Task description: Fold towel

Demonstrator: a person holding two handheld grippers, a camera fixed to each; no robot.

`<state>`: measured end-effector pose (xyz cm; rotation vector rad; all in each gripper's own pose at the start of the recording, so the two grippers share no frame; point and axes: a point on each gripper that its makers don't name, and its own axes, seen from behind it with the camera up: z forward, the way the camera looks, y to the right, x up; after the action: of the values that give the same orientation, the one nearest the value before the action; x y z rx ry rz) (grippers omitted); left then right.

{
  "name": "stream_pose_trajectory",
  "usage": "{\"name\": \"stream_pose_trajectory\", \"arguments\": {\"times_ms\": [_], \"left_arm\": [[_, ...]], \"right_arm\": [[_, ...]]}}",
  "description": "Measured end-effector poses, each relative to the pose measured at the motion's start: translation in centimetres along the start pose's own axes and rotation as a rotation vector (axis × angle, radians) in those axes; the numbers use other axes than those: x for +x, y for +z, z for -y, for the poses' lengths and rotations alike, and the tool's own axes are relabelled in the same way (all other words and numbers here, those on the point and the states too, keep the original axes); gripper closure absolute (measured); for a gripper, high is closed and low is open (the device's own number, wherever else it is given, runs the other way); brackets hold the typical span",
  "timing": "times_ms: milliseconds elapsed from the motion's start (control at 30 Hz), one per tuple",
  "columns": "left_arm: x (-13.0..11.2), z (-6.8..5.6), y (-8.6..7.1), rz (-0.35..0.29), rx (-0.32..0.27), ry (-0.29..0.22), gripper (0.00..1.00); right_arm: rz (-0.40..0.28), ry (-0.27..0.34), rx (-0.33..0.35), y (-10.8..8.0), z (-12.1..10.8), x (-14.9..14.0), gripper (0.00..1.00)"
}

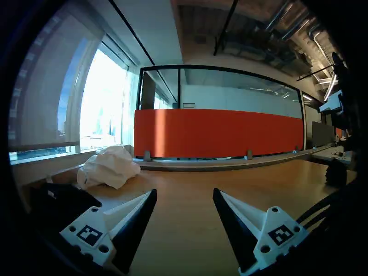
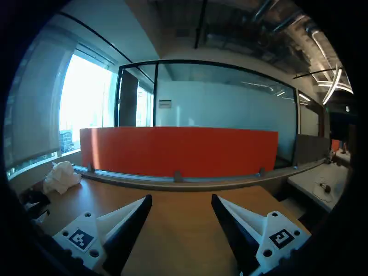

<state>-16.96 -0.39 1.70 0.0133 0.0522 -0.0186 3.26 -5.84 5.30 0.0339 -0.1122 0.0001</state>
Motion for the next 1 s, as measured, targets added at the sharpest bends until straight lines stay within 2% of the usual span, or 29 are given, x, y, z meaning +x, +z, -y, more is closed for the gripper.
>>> {"name": "stream_pose_trajectory", "arguments": {"times_ms": [400,700,1000], "left_arm": [[-0.5,0.2,-0.1,0.000,0.008,0.019,0.10],[-0.6,0.1,-0.1,0.001,0.008,0.022,0.10],[-0.9,0.0,-0.1,0.000,0.009,0.022,0.10]], "right_arm": [[0.008,0.010,0.003,-0.4,-0.4,-0.8,0.00],[-0.028,0.029,0.000,-1.0,-1.4,-0.7,0.00],[-0.065,0.035,-0.048,-1.8,-5.0,-1.3,0.00]]}}
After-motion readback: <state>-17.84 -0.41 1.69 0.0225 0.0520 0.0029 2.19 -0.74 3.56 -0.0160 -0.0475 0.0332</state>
